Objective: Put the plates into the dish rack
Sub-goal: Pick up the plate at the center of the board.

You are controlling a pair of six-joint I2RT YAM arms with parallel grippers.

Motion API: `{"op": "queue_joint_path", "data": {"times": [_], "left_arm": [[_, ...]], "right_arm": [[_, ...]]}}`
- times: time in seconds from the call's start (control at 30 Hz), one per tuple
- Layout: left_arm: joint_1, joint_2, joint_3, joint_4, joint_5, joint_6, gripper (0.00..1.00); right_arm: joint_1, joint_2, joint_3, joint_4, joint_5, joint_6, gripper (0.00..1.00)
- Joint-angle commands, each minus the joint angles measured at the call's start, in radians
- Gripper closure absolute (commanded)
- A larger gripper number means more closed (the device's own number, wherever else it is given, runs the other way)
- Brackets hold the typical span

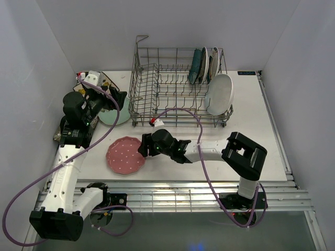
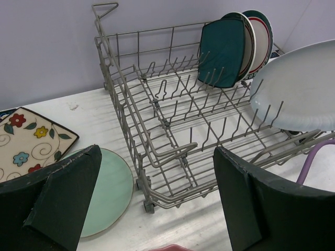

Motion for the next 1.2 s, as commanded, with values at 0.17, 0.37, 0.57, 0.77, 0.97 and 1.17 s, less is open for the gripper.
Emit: {"op": "queue_joint_path", "data": {"times": [0.17,0.37,0.57,0.77,0.97,1.17], "left_arm": [[-0.004,-0.044,-0.013,0.019,-0.037,0.006,0.02],[-0.004,-0.059,-0.019,0.019,-0.043,0.01,0.02],[-0.004,-0.067,-0.021,0.017,-0.038,0.01,0.02],[-0.004,-0.081,-0.021,0.016,-0.031,0.016,0.02],[-0.004,-0.088,-0.022,0.017,-0.011,0.018,0.02],[-0.004,-0.094,-0.025,0.022,-0.021,0.018,0.02]], "right_arm": [[0.005,0.057,0.056,0.007,0.038,0.006,0.37],[0.005,0.114,0.086,0.013,0.03,0.006,0.4],[0.005,0.141,0.119,0.007,0.036,0.002,0.41],[0.005,0.164,0.137,-0.01,0.047,-0.003,0.45],[0.005,0.177,0.14,-0.012,0.051,-0.004,0.5],[0.005,0.192,0.146,-0.016,0.048,-0.004,0.51]]}}
